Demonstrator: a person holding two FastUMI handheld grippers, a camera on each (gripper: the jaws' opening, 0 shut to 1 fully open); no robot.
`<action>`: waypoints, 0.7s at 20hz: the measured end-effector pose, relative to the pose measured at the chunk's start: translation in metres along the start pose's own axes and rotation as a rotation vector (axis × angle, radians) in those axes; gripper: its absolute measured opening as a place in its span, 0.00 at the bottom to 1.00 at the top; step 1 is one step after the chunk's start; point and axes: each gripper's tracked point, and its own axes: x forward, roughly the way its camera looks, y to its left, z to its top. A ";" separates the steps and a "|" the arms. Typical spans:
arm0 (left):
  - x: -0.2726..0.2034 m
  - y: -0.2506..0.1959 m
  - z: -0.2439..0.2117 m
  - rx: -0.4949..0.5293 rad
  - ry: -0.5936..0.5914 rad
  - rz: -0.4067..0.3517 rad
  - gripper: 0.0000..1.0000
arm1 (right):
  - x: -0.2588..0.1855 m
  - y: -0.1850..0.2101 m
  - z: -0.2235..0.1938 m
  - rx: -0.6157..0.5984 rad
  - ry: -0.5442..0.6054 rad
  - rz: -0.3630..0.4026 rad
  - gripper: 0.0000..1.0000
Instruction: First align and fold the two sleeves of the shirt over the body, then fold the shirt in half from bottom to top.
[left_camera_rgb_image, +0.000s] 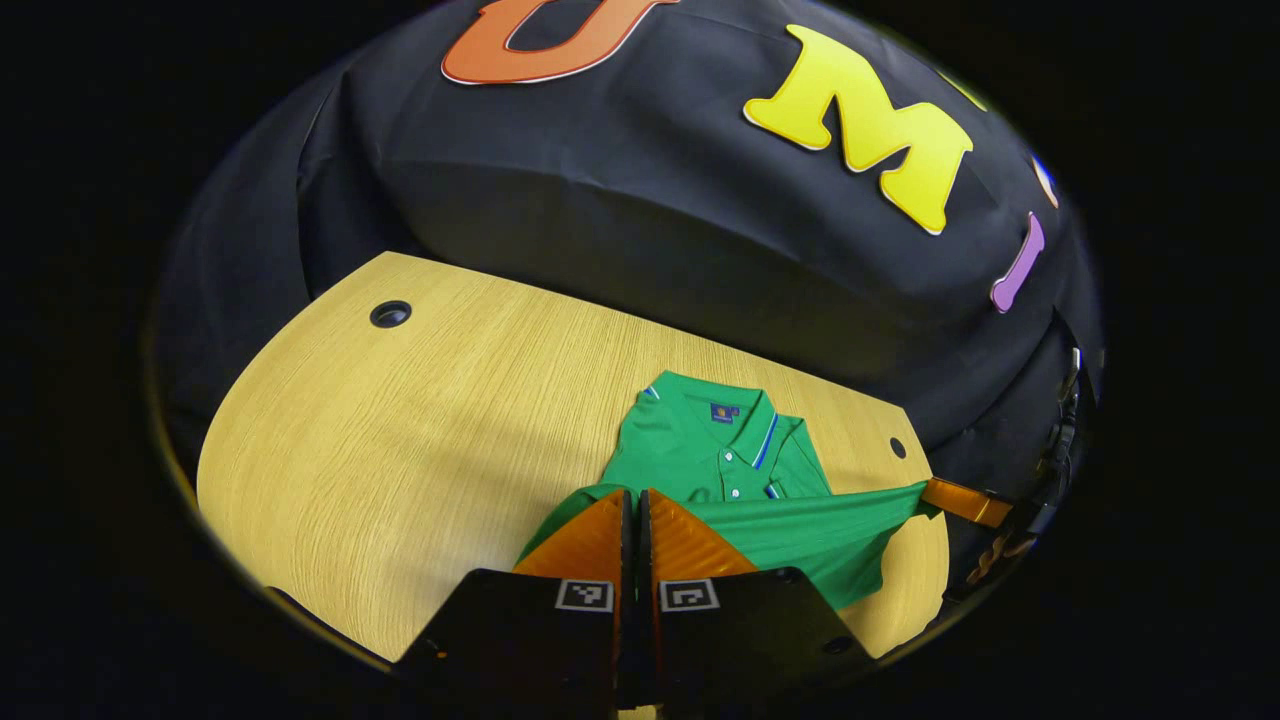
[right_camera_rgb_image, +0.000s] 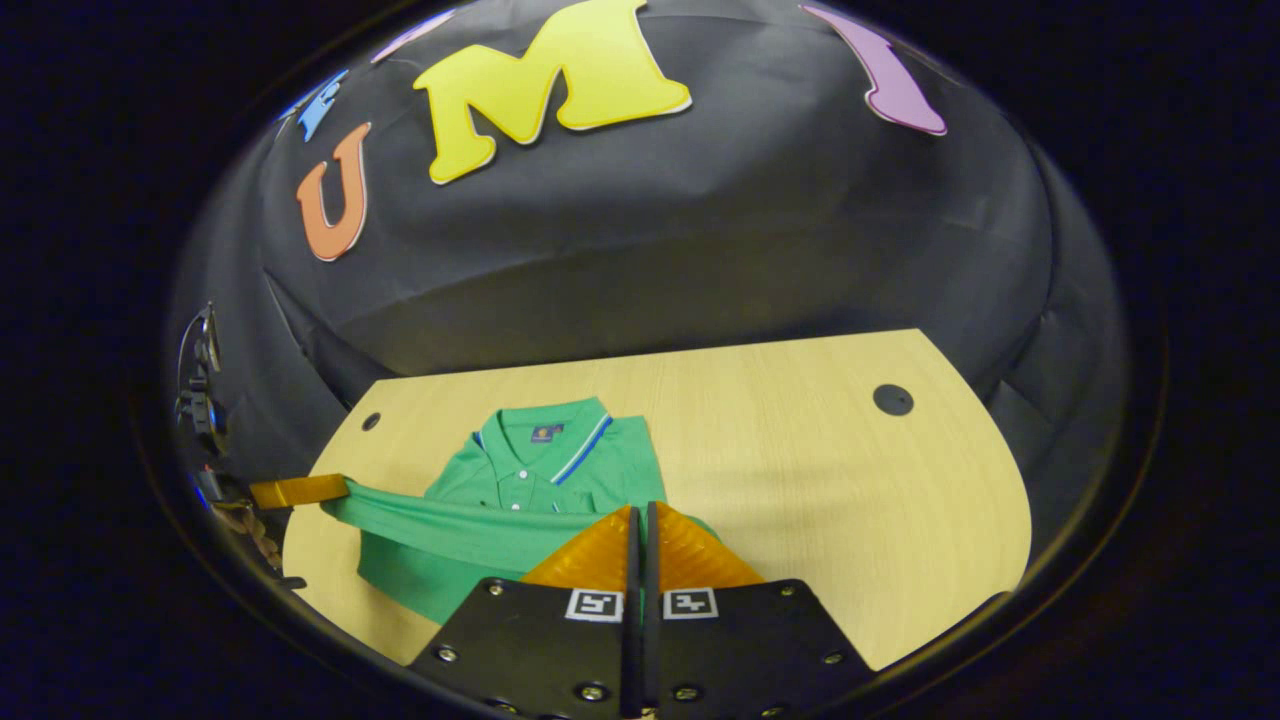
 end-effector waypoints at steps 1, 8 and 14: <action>0.005 0.000 0.006 -0.001 -0.006 0.001 0.03 | 0.006 -0.001 0.005 -0.005 -0.002 0.001 0.01; 0.043 0.002 0.045 0.027 -0.035 0.009 0.03 | 0.047 -0.001 0.048 -0.007 -0.030 0.011 0.00; 0.076 -0.001 0.081 0.041 -0.076 0.012 0.03 | 0.079 0.001 0.078 -0.012 -0.043 0.012 0.01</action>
